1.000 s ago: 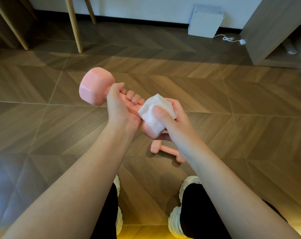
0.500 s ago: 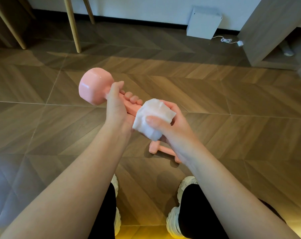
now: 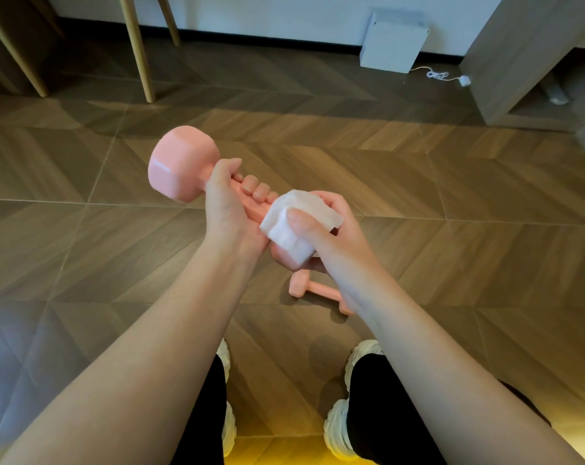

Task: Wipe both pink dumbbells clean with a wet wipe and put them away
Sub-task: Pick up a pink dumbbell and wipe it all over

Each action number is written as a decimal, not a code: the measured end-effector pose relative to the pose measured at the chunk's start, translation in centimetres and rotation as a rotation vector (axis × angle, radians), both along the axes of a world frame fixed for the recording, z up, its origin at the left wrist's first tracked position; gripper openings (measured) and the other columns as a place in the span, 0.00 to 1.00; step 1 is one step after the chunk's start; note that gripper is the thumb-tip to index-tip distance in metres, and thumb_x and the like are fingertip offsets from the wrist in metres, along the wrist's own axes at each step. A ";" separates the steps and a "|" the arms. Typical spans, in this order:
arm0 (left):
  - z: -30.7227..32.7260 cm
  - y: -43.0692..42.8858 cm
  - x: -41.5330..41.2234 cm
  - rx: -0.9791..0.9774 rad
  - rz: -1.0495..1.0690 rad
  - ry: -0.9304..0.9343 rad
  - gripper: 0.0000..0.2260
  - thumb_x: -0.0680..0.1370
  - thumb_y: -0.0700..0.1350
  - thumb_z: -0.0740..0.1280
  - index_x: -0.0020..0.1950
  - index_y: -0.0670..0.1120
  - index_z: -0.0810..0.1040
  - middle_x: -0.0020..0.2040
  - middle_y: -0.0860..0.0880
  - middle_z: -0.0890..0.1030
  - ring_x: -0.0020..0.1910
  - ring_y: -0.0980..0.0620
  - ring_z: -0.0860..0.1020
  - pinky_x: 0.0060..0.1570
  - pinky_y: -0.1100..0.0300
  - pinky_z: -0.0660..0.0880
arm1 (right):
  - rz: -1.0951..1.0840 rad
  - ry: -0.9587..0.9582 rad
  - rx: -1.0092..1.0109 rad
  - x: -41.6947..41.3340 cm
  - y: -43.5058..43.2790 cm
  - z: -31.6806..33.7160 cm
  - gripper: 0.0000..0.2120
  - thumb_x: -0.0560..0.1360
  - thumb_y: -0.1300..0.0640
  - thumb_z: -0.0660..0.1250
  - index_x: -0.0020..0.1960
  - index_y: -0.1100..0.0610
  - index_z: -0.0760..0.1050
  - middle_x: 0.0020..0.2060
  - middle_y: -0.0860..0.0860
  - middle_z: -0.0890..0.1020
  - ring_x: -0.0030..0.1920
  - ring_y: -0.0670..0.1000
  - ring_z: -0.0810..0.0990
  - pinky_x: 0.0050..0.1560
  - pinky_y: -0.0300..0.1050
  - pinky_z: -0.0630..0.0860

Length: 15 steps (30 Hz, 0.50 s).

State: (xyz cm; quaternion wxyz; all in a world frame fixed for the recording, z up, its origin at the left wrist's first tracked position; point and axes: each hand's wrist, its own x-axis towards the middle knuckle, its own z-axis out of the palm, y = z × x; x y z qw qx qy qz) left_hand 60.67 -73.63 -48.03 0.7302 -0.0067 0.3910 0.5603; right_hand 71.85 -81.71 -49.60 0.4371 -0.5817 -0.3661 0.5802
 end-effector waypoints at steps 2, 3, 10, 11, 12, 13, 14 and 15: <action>0.0 0.2 0.0 0.006 0.009 -0.004 0.15 0.78 0.42 0.61 0.35 0.48 0.59 0.25 0.53 0.58 0.22 0.55 0.58 0.23 0.63 0.60 | 0.049 -0.029 0.014 0.8 -0.1 0.0 0.24 0.67 0.38 0.70 0.61 0.40 0.71 0.57 0.52 0.81 0.36 0.55 0.81 0.45 0.79 0.71; 0.0 0.3 -0.1 0.010 0.015 0.000 0.15 0.78 0.42 0.61 0.35 0.48 0.59 0.25 0.53 0.58 0.21 0.55 0.58 0.24 0.63 0.60 | 0.092 -0.036 0.037 1.0 -0.3 0.1 0.24 0.68 0.39 0.70 0.62 0.40 0.71 0.59 0.52 0.80 0.40 0.59 0.81 0.43 0.81 0.69; 0.0 0.5 -0.8 0.028 0.040 -0.023 0.15 0.79 0.43 0.60 0.34 0.48 0.59 0.25 0.53 0.57 0.22 0.54 0.57 0.24 0.63 0.60 | 0.059 0.006 0.037 0.0 0.1 0.6 0.26 0.67 0.46 0.74 0.63 0.46 0.70 0.59 0.51 0.80 0.44 0.53 0.83 0.45 0.58 0.81; 0.1 0.5 -0.7 0.034 0.049 -0.029 0.15 0.78 0.43 0.60 0.34 0.48 0.59 0.25 0.53 0.57 0.22 0.54 0.57 0.25 0.63 0.60 | 0.064 0.067 -0.023 0.0 0.3 0.7 0.26 0.68 0.44 0.72 0.63 0.46 0.70 0.58 0.53 0.81 0.39 0.52 0.82 0.45 0.59 0.81; 0.1 0.6 -0.7 0.039 0.061 -0.029 0.15 0.78 0.44 0.60 0.34 0.48 0.59 0.25 0.53 0.58 0.22 0.54 0.58 0.26 0.63 0.60 | 0.074 0.143 -0.069 0.1 0.3 0.9 0.25 0.70 0.44 0.70 0.64 0.48 0.70 0.58 0.55 0.81 0.35 0.50 0.82 0.46 0.59 0.81; 0.1 0.5 -0.6 0.041 0.073 -0.020 0.15 0.78 0.44 0.61 0.34 0.48 0.60 0.25 0.53 0.59 0.22 0.54 0.59 0.26 0.63 0.61 | 0.084 0.205 -0.090 0.1 0.3 1.0 0.25 0.70 0.44 0.69 0.65 0.49 0.70 0.58 0.57 0.80 0.33 0.49 0.82 0.47 0.58 0.81; 0.2 0.5 -0.5 0.039 0.082 -0.010 0.14 0.78 0.45 0.62 0.35 0.47 0.61 0.25 0.52 0.61 0.23 0.54 0.61 0.28 0.62 0.63 | 0.087 0.237 -0.084 0.3 0.3 0.9 0.25 0.71 0.45 0.69 0.65 0.50 0.69 0.58 0.57 0.80 0.33 0.49 0.83 0.46 0.57 0.81; 0.1 0.4 -0.4 0.033 0.087 -0.008 0.14 0.78 0.46 0.64 0.35 0.47 0.63 0.26 0.52 0.63 0.24 0.54 0.64 0.29 0.62 0.66 | 0.084 0.231 -0.056 0.4 0.2 0.8 0.26 0.70 0.46 0.70 0.66 0.50 0.69 0.59 0.57 0.80 0.35 0.49 0.83 0.46 0.56 0.80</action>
